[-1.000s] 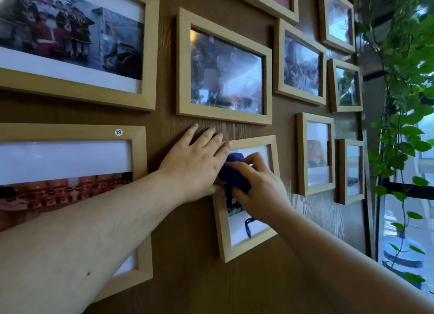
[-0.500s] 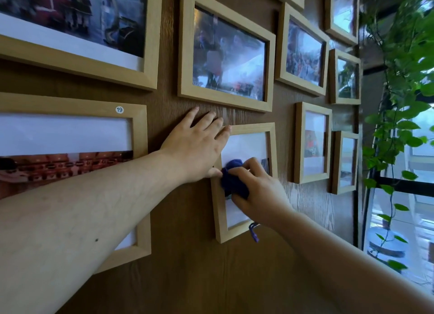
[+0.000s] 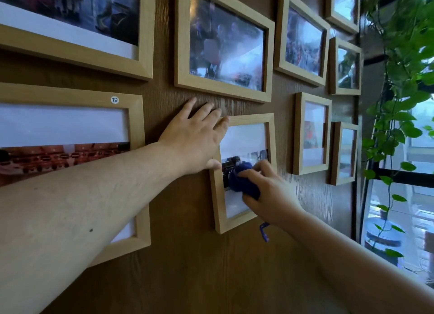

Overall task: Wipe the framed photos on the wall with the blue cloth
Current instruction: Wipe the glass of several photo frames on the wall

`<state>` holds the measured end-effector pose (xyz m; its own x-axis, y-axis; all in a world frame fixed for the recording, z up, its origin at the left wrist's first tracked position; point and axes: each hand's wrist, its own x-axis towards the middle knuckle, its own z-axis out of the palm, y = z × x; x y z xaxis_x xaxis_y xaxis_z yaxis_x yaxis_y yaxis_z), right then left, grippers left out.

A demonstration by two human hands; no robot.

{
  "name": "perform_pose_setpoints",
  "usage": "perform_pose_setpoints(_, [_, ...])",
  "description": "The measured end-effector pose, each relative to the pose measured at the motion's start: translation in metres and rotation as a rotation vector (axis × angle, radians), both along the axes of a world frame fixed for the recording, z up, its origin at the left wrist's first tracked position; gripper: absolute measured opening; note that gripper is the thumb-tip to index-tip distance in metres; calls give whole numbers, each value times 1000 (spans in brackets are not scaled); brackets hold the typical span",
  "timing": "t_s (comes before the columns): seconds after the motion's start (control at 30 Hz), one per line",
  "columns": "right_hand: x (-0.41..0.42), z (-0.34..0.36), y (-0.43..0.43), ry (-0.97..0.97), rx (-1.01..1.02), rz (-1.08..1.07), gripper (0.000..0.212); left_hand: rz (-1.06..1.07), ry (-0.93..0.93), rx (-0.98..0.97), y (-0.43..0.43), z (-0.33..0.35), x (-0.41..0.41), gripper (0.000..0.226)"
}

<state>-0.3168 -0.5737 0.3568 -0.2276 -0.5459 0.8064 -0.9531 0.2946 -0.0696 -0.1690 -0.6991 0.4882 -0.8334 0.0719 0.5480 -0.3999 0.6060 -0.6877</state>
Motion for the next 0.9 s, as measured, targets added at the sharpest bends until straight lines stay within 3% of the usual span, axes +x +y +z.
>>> perform_pose_setpoints(0.17, [1, 0, 4, 101, 141, 89, 42, 3, -3, 6, 0, 0, 0, 101])
perform_pose_setpoints(0.4, [-32, -15, 23, -64, 87, -254, 35, -5, 1, 1, -3, 0, 0, 101])
perform_pose_setpoints(0.63, [25, -21, 9, -30, 294, -81, 40, -4, 8, -22, -3, 0, -2, 101])
perform_pose_setpoints(0.73, [32, -25, 6, -108, 305, -6, 41, -6, 3, -19, -3, 1, 0, 101])
perform_pose_setpoints(0.9, [22, -20, 10, -158, 364, -19, 39, -13, -3, -4, -2, 4, 1, 102])
